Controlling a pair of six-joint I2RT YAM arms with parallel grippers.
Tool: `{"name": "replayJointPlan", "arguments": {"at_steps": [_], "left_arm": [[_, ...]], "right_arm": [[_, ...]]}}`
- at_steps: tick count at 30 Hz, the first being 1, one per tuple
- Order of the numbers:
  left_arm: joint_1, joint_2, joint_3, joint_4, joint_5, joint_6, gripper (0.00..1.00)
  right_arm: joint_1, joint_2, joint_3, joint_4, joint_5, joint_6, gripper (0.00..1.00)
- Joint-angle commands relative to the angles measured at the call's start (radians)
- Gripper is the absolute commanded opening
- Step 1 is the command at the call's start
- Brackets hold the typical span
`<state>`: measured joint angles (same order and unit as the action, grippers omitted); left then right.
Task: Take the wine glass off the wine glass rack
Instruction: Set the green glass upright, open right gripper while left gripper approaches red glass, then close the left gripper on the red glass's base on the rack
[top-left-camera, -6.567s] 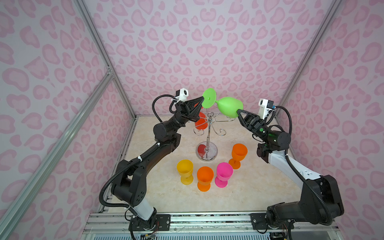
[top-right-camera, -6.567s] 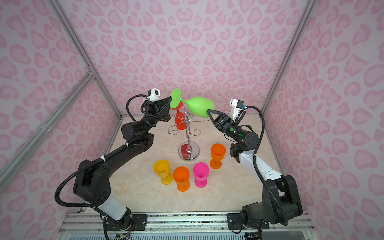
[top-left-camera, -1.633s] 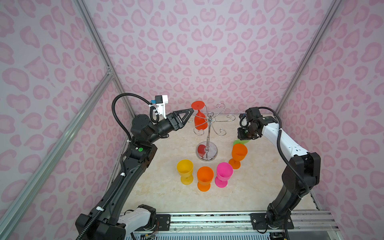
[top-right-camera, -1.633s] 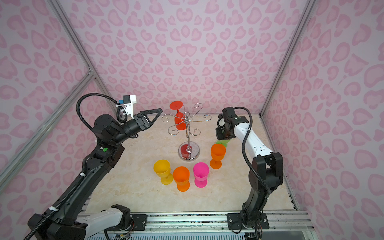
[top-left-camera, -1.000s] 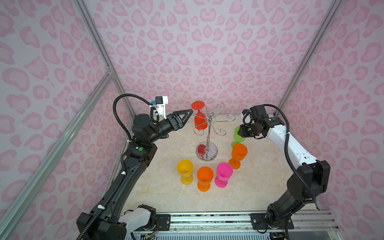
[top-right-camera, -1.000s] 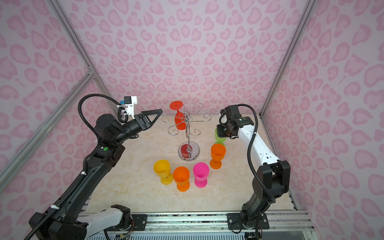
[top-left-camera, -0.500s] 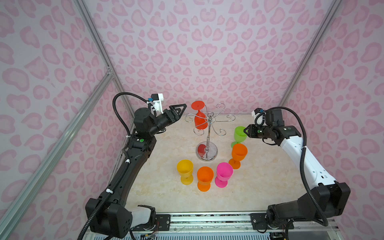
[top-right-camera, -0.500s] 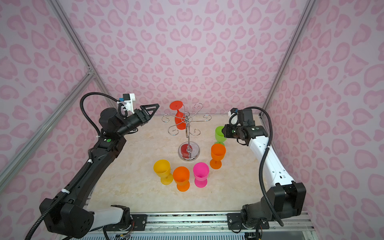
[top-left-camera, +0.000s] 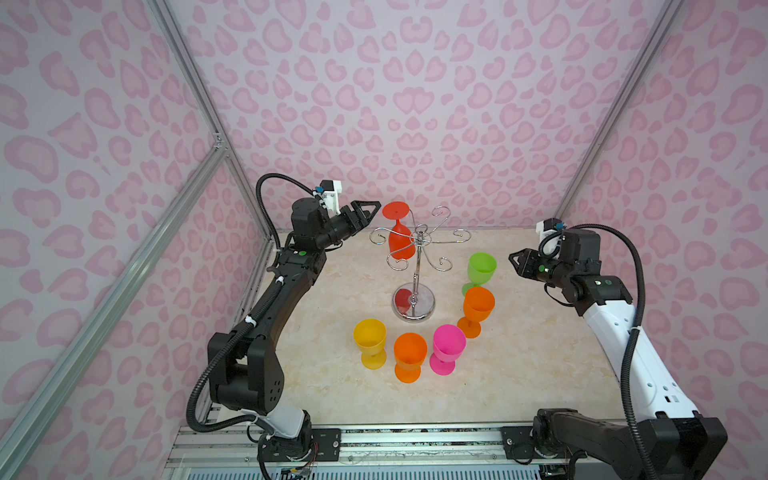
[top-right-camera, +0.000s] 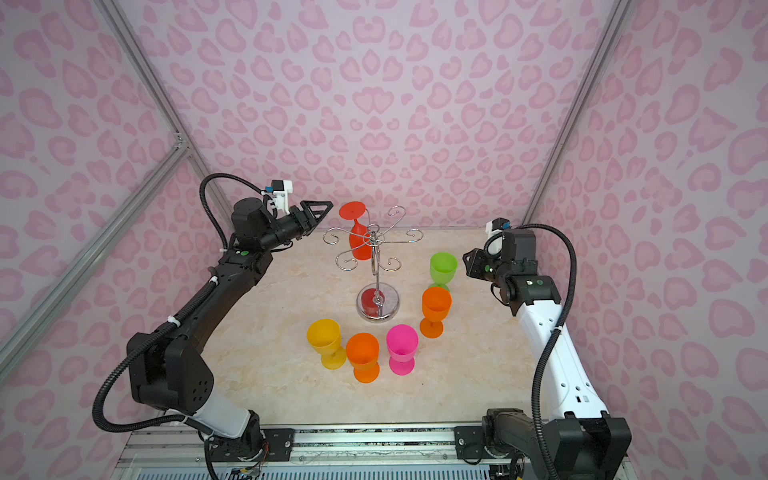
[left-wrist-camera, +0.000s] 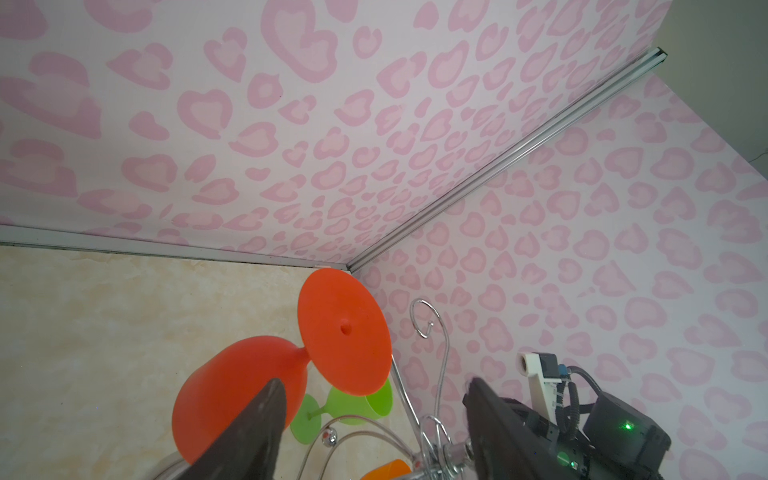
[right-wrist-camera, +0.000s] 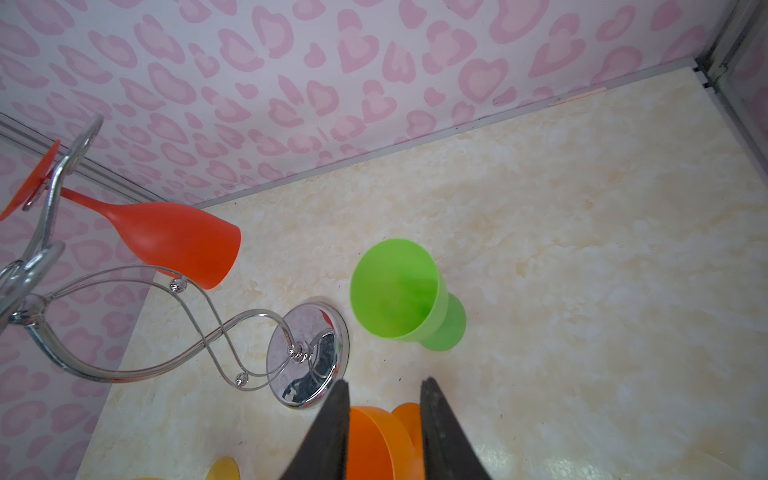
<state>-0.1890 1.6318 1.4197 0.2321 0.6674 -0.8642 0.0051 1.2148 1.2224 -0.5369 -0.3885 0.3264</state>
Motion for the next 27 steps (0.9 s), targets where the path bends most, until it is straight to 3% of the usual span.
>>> {"name": "replayJointPlan", "arguments": {"at_steps": [1,18,27], "left_arm": [[0.001,0.046,0.034,0.067,0.045,-0.033,0.68],[-0.012,0.186,0.107,0.136,0.114,-0.1,0.59],[-0.022,0.214,0.127,0.141,0.121,-0.108,0.42]], "right_arm": [[-0.007,-0.006,-0.013,0.044,-0.022,0.016,0.3],[-0.036,-0.022,-0.049,0.066,-0.051,0.028,0.3],[-0.042,-0.017,-0.055,0.074,-0.061,0.032,0.3]]}}
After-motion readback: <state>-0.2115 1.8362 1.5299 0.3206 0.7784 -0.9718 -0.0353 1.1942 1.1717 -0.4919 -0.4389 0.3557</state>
